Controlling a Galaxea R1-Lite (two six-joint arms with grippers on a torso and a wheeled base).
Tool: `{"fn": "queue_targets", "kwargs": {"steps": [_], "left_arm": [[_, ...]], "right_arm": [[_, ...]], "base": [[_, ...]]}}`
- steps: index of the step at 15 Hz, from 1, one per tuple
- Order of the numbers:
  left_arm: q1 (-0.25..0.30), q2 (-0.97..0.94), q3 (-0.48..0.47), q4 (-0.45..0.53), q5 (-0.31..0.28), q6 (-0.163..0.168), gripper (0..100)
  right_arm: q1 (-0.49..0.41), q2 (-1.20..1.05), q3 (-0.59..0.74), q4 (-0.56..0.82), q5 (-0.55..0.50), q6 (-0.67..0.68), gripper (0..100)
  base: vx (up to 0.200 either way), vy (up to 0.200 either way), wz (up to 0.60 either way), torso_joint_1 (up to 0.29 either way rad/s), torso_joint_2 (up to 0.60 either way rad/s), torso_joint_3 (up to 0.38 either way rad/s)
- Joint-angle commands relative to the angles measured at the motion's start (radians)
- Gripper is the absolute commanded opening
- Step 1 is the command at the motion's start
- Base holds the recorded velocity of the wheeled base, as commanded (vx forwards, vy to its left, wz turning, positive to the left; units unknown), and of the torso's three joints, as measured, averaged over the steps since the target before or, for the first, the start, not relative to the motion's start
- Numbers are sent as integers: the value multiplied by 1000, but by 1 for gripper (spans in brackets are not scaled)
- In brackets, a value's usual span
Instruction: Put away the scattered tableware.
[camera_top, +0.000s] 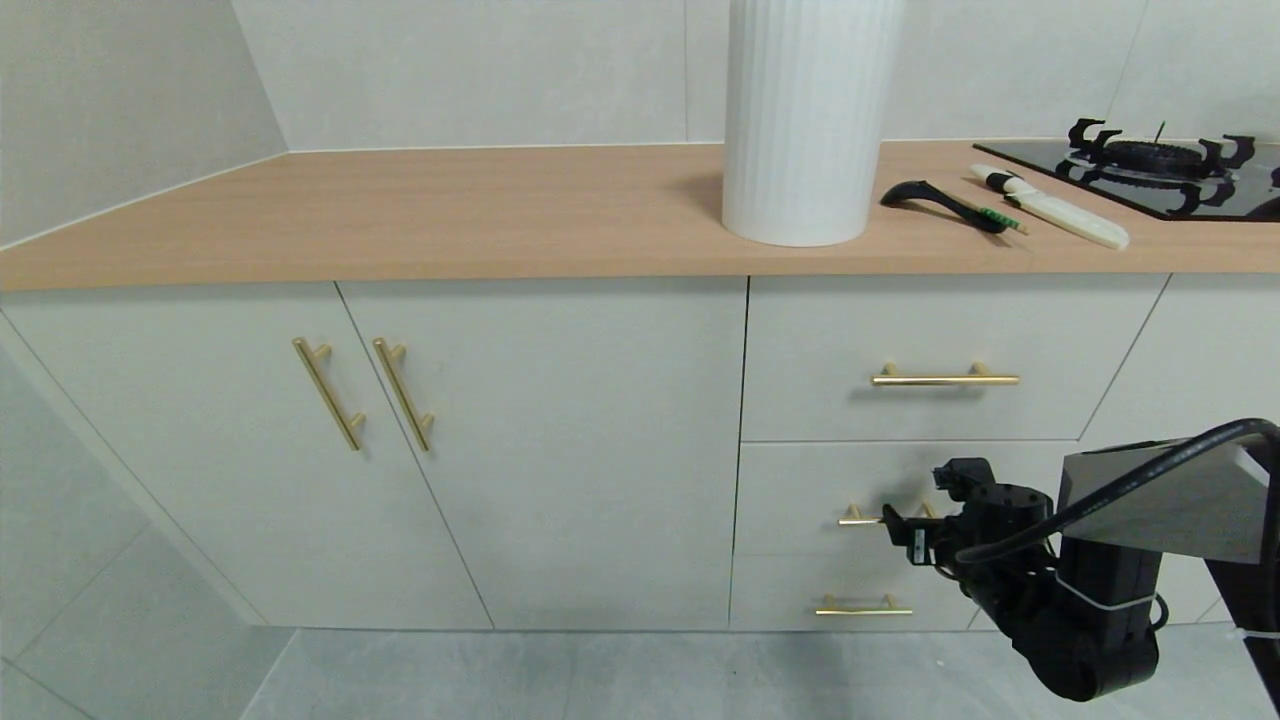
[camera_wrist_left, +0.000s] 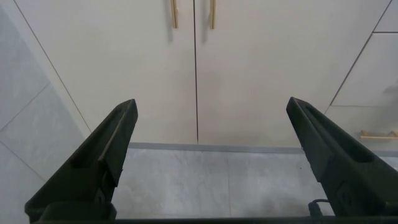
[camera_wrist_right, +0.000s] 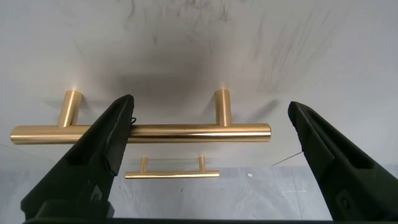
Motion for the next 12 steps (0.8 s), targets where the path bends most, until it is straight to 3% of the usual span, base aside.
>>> {"fn": "queue_targets", "kwargs": {"steps": [1,12], "left_arm": [[0,1,0,1,1,0,100],[0,1,0,0,1,0,100]], "right_arm": [[2,2,3,6,1,-1,100],[2,-47,52,101,26,-7,100]], "base": [[0,0,0,0,0,0],[0,0,0,0,0,0]]}}
